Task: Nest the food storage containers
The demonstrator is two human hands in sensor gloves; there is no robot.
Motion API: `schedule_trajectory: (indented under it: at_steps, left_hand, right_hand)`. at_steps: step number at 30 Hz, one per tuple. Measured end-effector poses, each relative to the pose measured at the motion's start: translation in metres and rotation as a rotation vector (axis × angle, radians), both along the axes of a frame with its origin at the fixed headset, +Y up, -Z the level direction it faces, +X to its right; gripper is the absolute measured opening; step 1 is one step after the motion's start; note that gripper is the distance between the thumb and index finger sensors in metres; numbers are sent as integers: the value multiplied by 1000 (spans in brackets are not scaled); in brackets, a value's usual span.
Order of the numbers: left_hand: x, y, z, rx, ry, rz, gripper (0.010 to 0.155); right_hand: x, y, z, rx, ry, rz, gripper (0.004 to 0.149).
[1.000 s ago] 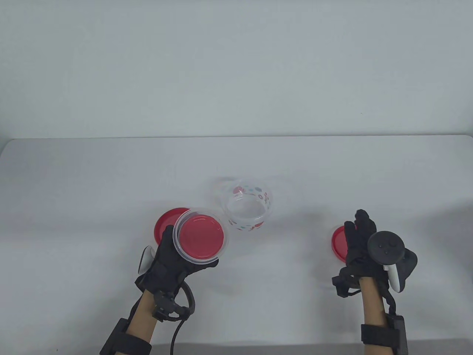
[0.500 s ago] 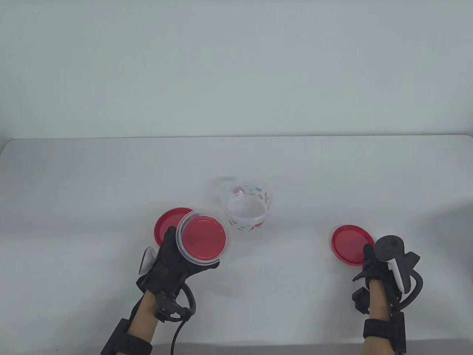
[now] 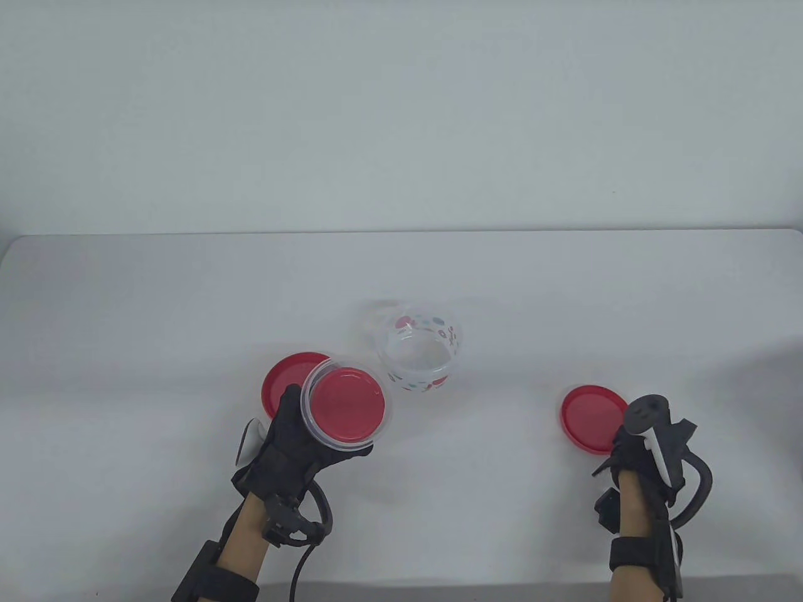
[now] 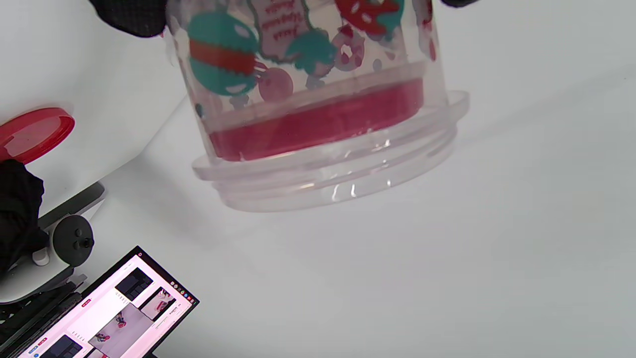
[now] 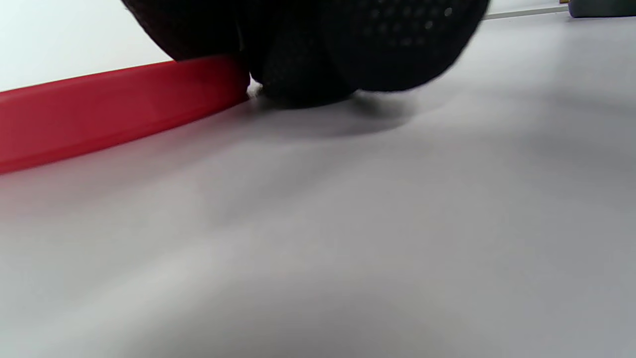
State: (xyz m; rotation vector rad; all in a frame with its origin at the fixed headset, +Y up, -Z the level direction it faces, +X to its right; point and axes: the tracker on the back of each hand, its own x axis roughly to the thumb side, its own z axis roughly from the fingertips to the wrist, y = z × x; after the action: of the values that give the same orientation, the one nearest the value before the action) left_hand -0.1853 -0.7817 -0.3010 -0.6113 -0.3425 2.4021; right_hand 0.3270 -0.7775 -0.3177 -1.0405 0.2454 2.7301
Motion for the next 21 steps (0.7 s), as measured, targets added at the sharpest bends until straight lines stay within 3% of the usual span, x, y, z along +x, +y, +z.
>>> schedule_trajectory:
  at_steps: [7,11,16,21]
  left_hand:
    - [1,0,1,1,-11,1,73]
    - [1,0,1,1,-9,5,73]
    - [1,0,1,2,-9,6,73]
    - [2,-1,1,-1,-9,1,73]
  right_hand:
    - [10,-1,5,74,-21,-108,36]
    - [18,-1,11,236,-61,-246,35]
    - [22,8,17,384,-104,-233,35]
    - [22,9,19,469,-121,-382,39]
